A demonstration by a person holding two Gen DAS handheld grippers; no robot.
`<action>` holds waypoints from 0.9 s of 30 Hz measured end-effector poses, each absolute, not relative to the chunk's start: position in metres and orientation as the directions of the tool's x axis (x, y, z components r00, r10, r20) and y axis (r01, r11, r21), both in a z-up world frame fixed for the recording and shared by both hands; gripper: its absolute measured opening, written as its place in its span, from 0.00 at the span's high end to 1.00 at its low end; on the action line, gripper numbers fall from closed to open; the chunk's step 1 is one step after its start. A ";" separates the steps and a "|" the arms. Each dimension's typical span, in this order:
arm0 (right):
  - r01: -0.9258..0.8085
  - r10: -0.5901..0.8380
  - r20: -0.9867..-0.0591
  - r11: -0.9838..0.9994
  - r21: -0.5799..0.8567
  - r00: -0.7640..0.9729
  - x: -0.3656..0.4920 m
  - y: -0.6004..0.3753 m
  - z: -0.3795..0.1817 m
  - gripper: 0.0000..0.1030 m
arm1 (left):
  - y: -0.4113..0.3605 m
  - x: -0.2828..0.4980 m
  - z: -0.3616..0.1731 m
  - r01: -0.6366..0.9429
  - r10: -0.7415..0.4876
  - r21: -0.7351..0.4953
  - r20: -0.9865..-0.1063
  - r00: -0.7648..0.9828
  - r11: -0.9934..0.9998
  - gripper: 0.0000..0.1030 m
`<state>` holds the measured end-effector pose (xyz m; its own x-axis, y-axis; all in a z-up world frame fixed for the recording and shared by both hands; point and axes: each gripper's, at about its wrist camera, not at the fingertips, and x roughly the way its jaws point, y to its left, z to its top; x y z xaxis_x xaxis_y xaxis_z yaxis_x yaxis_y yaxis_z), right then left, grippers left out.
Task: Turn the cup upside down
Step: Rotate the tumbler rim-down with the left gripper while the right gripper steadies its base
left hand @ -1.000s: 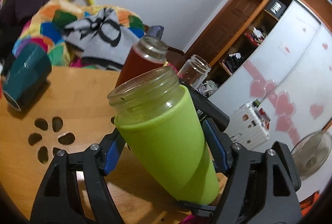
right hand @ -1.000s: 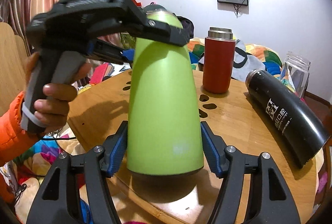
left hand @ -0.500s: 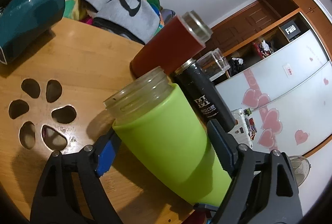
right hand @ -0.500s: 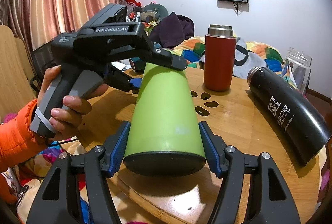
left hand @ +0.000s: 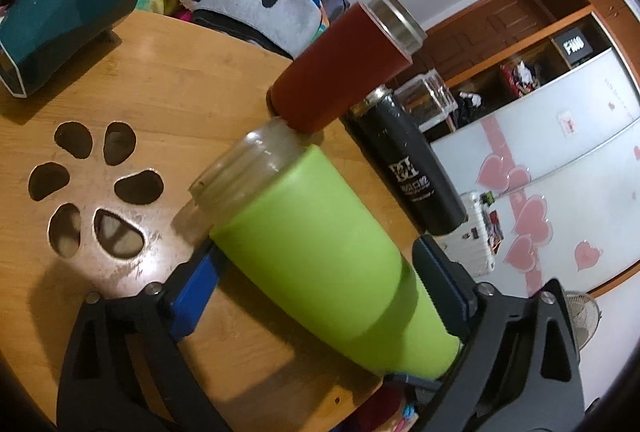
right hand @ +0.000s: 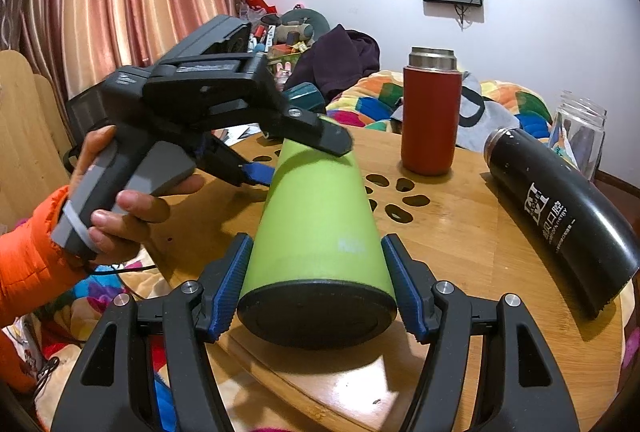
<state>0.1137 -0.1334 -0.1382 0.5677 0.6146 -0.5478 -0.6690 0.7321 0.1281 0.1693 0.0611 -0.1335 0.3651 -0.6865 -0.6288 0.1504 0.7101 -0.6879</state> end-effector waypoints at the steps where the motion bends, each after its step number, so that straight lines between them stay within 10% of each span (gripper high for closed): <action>1: -0.663 0.611 -0.548 0.738 0.130 0.572 0.115 -0.134 -0.139 0.40 | 0.061 0.168 -0.133 0.155 -0.681 -0.680 -0.635 0.363 0.717 0.05; 12: -0.659 0.590 -0.559 0.746 0.102 0.582 0.110 -0.132 -0.142 0.38 | 0.043 0.117 -0.077 0.311 -0.472 -0.355 -0.662 0.582 0.881 0.08; 19: -0.620 0.579 -0.595 0.767 0.166 0.557 0.109 -0.141 -0.158 0.39 | 0.005 0.103 -0.066 0.419 -0.438 -0.199 -0.655 0.615 0.886 0.71; 27: -0.600 0.556 -0.564 0.790 0.128 0.611 0.095 -0.145 -0.145 0.39 | -0.007 0.100 -0.071 0.443 -0.444 -0.179 -0.648 0.619 0.878 0.91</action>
